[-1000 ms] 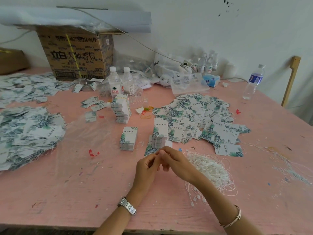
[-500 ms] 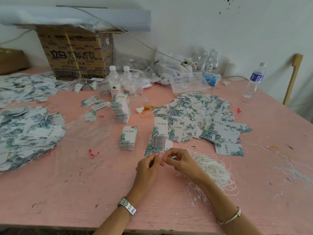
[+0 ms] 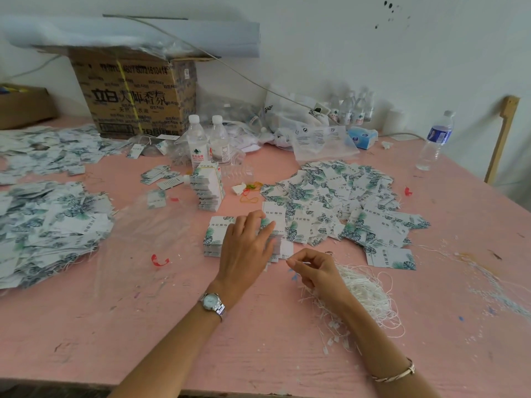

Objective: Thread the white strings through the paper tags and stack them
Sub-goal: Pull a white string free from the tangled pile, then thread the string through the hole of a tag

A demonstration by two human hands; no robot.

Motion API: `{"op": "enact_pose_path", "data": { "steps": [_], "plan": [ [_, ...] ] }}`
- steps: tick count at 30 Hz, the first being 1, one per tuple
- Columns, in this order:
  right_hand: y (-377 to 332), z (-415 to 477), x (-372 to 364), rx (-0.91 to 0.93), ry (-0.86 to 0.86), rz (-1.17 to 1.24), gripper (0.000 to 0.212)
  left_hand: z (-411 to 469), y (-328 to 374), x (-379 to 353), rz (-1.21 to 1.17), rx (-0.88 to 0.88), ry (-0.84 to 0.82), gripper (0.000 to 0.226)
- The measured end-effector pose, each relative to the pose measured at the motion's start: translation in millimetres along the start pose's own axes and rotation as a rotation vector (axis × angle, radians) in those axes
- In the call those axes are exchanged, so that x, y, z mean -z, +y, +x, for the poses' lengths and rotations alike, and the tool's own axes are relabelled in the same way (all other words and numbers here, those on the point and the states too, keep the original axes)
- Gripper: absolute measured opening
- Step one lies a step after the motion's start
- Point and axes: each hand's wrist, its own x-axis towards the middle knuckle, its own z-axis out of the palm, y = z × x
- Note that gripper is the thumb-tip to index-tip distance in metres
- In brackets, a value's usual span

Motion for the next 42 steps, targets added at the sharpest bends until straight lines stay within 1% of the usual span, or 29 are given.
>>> {"op": "enact_pose_path", "data": {
  "steps": [3,8,12,15,17,19,21,26,30,31,32,33,34,35,37,38,40,41,42],
  "plan": [
    [1,0,1,-0.001,-0.004,0.003,0.020,-3,-2,-2,0.012,-0.024,0.007,0.023],
    [3,1,0,0.001,-0.005,-0.004,0.021,-6,-1,1,-0.002,-0.046,0.078,0.021],
    [6,2,4,0.023,0.033,0.035,0.021,-9,2,4,-0.014,-0.089,0.207,0.014],
    [7,4,7,0.051,0.059,0.132,0.018,-16,8,7,-0.028,-0.138,0.332,0.017],
    [7,6,10,0.057,0.070,0.201,0.015,-23,13,9,-0.034,-0.174,0.369,0.015],
    [7,7,13,0.071,0.081,0.269,0.015,-33,16,10,-0.025,-0.201,0.376,0.011],
    [7,8,15,0.087,0.092,0.285,0.015,-43,19,10,-0.025,-0.221,0.366,0.009],
    [9,7,13,0.087,0.139,0.129,0.018,-58,21,8,-0.033,-0.273,0.344,0.007],
    [8,5,11,0.080,0.137,0.100,0.014,-61,22,6,-0.071,-0.291,0.335,0.006],
    [8,5,11,0.086,0.140,0.099,0.012,-61,22,5,-0.098,-0.302,0.316,0.003],
    [7,4,11,0.093,0.143,0.101,0.012,-61,22,4,-0.131,-0.294,0.294,0.006],
    [7,4,12,0.100,0.146,0.105,0.011,-61,23,4,-0.168,-0.255,0.270,0.018],
    [7,4,12,0.105,0.146,0.108,0.010,-61,23,4,-0.223,-0.190,0.232,0.031],
    [7,3,13,0.105,0.139,0.105,0.008,-61,23,4,-0.291,-0.107,0.198,0.040],
    [8,2,13,0.104,0.091,0.072,0.010,-58,24,8,-0.472,0.100,0.150,0.039],
    [8,1,12,0.102,0.053,0.043,0.013,-58,24,9,-0.581,0.238,0.121,0.036],
    [9,-2,9,0.104,-0.027,-0.011,0.018,-54,27,9,-0.856,0.540,0.030,0.035],
    [8,-3,8,0.115,-0.063,-0.022,0.018,-52,27,7,-1.007,0.678,-0.033,0.035],
    [8,-3,6,0.124,-0.092,-0.027,0.015,-50,26,5,-1.133,0.776,-0.082,0.033]
  ]
}}
